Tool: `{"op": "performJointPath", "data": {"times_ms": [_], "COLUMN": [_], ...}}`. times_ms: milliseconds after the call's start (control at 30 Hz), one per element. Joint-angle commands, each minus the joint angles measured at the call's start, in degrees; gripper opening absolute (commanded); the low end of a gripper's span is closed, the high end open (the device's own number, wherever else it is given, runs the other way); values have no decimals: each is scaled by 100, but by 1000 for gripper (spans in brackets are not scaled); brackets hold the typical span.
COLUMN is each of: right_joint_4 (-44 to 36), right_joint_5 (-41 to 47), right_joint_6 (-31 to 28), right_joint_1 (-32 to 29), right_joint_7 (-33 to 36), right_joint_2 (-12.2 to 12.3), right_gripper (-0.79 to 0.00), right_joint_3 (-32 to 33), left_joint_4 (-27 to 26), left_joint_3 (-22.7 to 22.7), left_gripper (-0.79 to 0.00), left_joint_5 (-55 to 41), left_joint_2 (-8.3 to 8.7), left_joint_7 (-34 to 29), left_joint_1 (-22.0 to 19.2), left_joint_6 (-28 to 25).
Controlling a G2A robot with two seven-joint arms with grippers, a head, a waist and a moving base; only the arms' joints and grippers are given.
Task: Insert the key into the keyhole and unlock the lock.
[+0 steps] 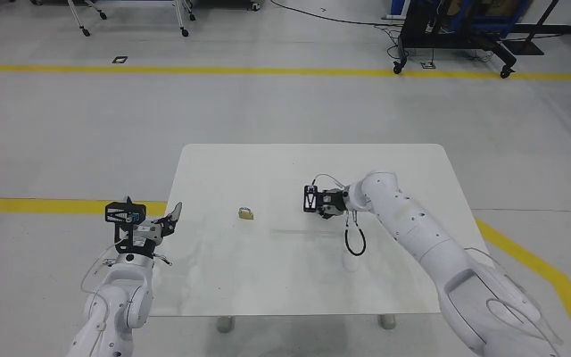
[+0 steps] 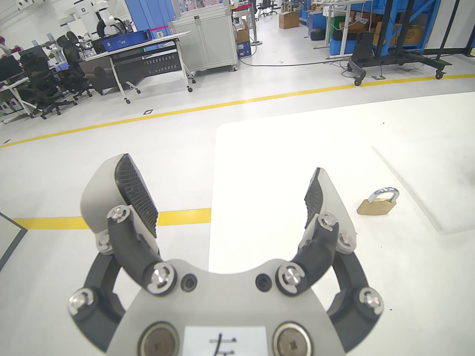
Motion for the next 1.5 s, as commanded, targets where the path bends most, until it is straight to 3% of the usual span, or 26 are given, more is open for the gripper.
{"op": "performJointPath", "data": {"times_ms": [0, 167, 367, 667, 1033, 1167, 1267, 1467], "right_joint_4": [-144, -551, -1162, -1524, -1540, -1540, -1540, -1540], "right_joint_5": [-145, -424, -710, -724, -737, -737, -737, -737], "right_joint_6": [33, 96, 355, 228, 199, 199, 199, 199], "right_joint_1": [-76, -347, -834, -1220, -1236, -1236, -1236, -1236], "right_joint_7": [-235, -664, -535, -661, -733, -733, -733, -733], "right_joint_2": [64, 279, 521, 696, 710, 710, 710, 710], "right_gripper": [-785, -785, -785, -785, -785, -785, -785, -785], "right_joint_3": [24, 222, 520, 741, 748, 748, 748, 748], "left_joint_4": [0, 0, 0, 0, 26, -200, -409, -429], "left_joint_3": [0, 0, 0, 0, -22, 296, 741, 818], "left_gripper": [0, 0, 0, 0, 0, 0, 0, 0], "left_joint_5": [0, 0, 0, 0, 140, 849, 1142, 1232], "left_joint_2": [0, 0, 0, 0, 0, -16, -35, -48], "left_joint_7": [0, 0, 0, 0, 46, 147, -228, -472], "left_joint_1": [0, 0, 0, 0, 4, 108, -36, -165], "left_joint_6": [0, 0, 0, 0, 114, 208, -133, -37]}}
